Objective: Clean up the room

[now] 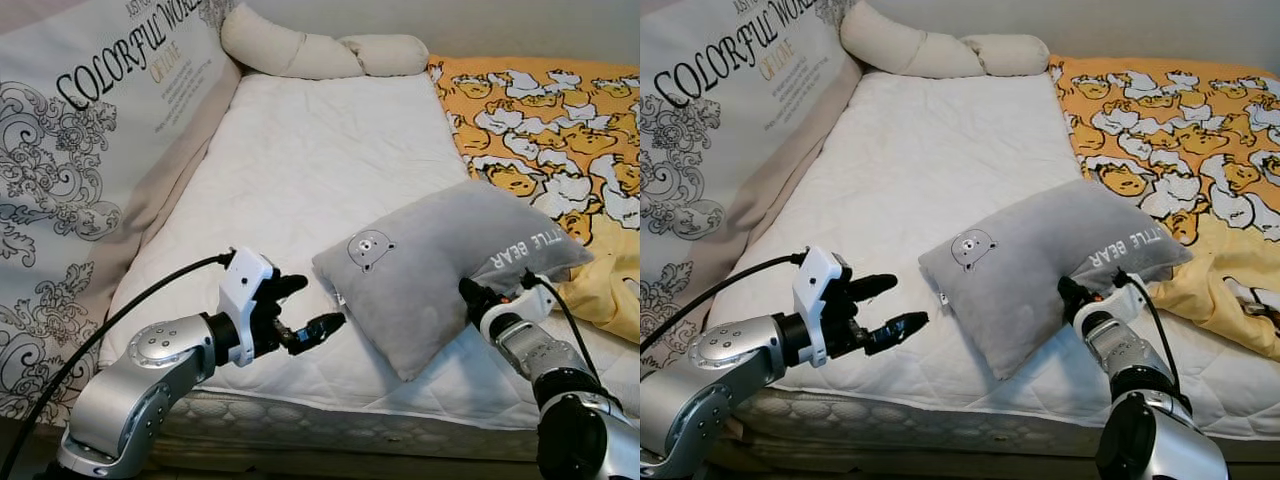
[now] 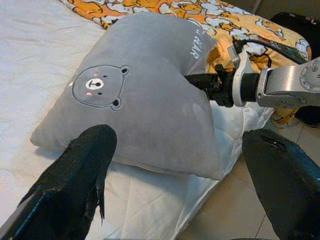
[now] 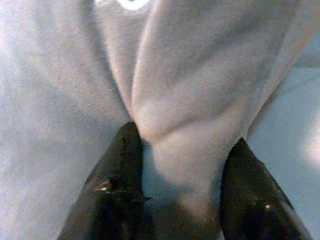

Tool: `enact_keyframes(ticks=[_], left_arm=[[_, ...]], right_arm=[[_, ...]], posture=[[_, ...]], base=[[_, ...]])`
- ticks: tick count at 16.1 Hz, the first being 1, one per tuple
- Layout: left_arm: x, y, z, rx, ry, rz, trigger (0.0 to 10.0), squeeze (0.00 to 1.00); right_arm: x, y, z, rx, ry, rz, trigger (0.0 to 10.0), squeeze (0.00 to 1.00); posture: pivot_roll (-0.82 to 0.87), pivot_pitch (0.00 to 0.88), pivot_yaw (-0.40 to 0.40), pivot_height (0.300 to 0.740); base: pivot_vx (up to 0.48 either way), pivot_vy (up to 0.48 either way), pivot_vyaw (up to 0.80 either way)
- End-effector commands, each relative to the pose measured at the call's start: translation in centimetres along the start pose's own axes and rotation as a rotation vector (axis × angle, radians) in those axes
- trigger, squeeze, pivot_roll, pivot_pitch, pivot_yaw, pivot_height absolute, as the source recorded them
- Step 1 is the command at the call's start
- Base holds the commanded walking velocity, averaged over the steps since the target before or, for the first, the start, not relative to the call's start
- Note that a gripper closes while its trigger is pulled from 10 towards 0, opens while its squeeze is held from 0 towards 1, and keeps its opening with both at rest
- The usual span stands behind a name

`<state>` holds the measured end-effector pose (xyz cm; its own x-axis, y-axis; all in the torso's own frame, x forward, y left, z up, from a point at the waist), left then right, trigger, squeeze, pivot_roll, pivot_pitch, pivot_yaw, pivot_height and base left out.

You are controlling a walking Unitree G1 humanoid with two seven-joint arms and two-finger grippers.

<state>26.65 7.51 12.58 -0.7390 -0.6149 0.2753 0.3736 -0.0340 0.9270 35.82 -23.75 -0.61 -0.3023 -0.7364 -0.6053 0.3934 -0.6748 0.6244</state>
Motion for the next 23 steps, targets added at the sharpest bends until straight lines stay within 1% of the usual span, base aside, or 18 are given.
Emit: enact_keyframes(ticks=[1, 3, 4, 5, 6, 8, 9, 10, 11, 12, 13, 14, 17, 18, 19, 21, 22, 23], left_arm=[[0.0, 0.0, 0.0, -0.001, 0.007, -0.02, 10.0, 0.0], [-0.2, 0.1, 0.0, 0.007, 0.021, -0.02, 10.0, 0.0], [-1.0, 0.5, 0.0, 0.024, 0.058, -0.018, 10.0, 0.0], [-2.6, 1.4, 0.1, 0.063, 0.137, -0.024, 10.0, 0.0], [-5.0, 2.9, 0.5, 0.124, 0.245, -0.03, 10.0, 0.0], [-6.8, 4.2, 1.0, 0.18, 0.322, -0.02, 10.0, 0.0], [-8.8, 5.9, 1.7, 0.247, 0.383, 0.013, 10.0, 1.0], [-10.1, 7.2, 2.3, 0.291, 0.408, 0.031, 10.0, 1.0], [-10.5, 7.6, 2.4, 0.302, 0.411, 0.031, 10.0, 1.0], [-11.2, 8.5, 2.5, 0.327, 0.42, 0.034, 10.0, 1.0], [-11.6, 9.1, 2.6, 0.348, 0.421, 0.045, 10.0, 1.0], [-12.0, 9.8, 2.5, 0.384, 0.407, 0.082, 10.0, 1.0], [-12.2, 9.8, 2.0, 0.404, 0.371, 0.153, 10.0, 1.0], [-12.4, 9.8, 1.6, 0.432, 0.339, 0.222, 10.0, 1.0], [-12.6, 9.4, 1.2, 0.461, 0.284, 0.335, 10.0, 1.0], [-12.9, 8.3, 0.6, 0.491, 0.208, 0.488, 10.0, 1.0], [-13.0, 7.7, 0.3, 0.538, 0.143, 0.651, 10.0, 1.0], [-13.2, 7.1, -0.3, 0.631, 0.05, 0.896, 10.0, 1.0]], right_arm=[[-0.3, -0.7, -0.1, -0.023, 0.012, 0.007, 0.0, 0.0], [-0.7, -0.4, -0.1, -0.004, 0.044, -0.004, 0.0, 0.0], [-1.2, -0.1, -0.2, 0.007, 0.07, -0.011, 0.0, 0.0], [-2.0, 0.3, -0.3, 0.017, 0.111, 0.005, 0.0, 0.0], [-3.4, 0.8, -0.4, 0.025, 0.182, 0.043, 0.0, 0.0], [-5.0, 1.5, -0.4, 0.037, 0.257, 0.088, 0.0, 0.0], [-7.5, 2.7, -0.3, 0.062, 0.367, 0.136, 0.0, 0.0], [-9.8, 4.0, 0.0, 0.088, 0.465, 0.18, 0.0, 0.0], [-10.5, 4.4, 0.2, 0.098, 0.5, 0.197, 0.0, 0.0], [-12.4, 5.6, 0.7, 0.116, 0.588, 0.237, 0.0, 0.0], [-13.8, 6.3, 1.2, 0.125, 0.654, 0.272, 0.0, 0.0], [-16.0, 7.2, 2.3, 0.13, 0.782, 0.339, 0.0, 0.0], [-18.0, 7.8, 4.2, 0.129, 0.937, 0.398, 0.0, 0.0], [-18.9, 8.1, 5.6, 0.129, 1.034, 0.413, 0.0, 0.0], [-20.1, 8.7, 7.4, 0.14, 1.146, 0.413, 0.0, 0.0], [-21.6, 9.4, 9.8, 0.159, 1.279, 0.388, 0.0, 0.0], [-22.6, 9.9, 11.4, 0.176, 1.364, 0.355, 0.0, 0.0], [-23.6, 10.3, 13.1, 0.186, 1.456, 0.32, 0.0, 0.0]], posture=[[0.08, 0.0, 0.017, 0.74], [0.08, 0.0, 0.016, 0.74], [0.08, 0.0, 0.017, 0.74], [0.08, 0.0, 0.017, 0.74], [0.08, 0.0, 0.017, 0.74], [0.09, 0.0, 0.016, 0.74], [0.09, 0.0, 0.017, 0.74], [0.09, 0.0, 0.018, 0.74], [0.09, 0.0, 0.018, 0.74], [0.09, 0.0, 0.016, 0.74], [0.09, 0.0, 0.013, 0.74], [0.09, 0.0, 0.011, 0.74], [0.09, 0.0, 0.008, 0.74], [0.09, 0.0, 0.007, 0.74], [0.09, 0.0, 0.008, 0.74], [0.08, 0.0, 0.01, 0.74], [0.08, 0.0, 0.007, 0.74], [0.08, 0.0, 0.003, 0.74]], base=[[0.0, 0.0, 0.0], [0.0, 0.0, 0.0], [0.0, 0.0, 0.0], [0.0, 0.0, 0.0], [0.0, 0.0, 0.0], [0.0, 0.0, 0.0], [0.0, 0.0, 0.0], [0.0, 0.0, 0.0], [0.0, 0.0, 0.0], [0.0, 0.0, 0.0], [0.0, 0.0, 0.0], [0.0, 0.0, 0.0], [0.0, 0.0, 0.0], [0.0, 0.0, 0.0], [0.0, 0.0, 0.0], [0.0, 0.0, 0.0], [0.0, 0.0, 0.0], [0.0, 0.0, 0.0]])
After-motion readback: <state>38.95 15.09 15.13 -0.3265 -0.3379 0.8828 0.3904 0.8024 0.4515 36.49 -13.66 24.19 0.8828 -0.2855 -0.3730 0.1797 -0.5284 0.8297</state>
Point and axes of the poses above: a point about 5 cm out from each wrist's last joint towards the gripper, its own z axis pointing back from the gripper into the wrist, its own y axis along the axis of the wrist's last joint, x = y × z, the point moved 6 cm from there along -z, pointing out of the wrist towards the gripper, and after that the axes turned 7 degrees about z, right-handed, at the moved point
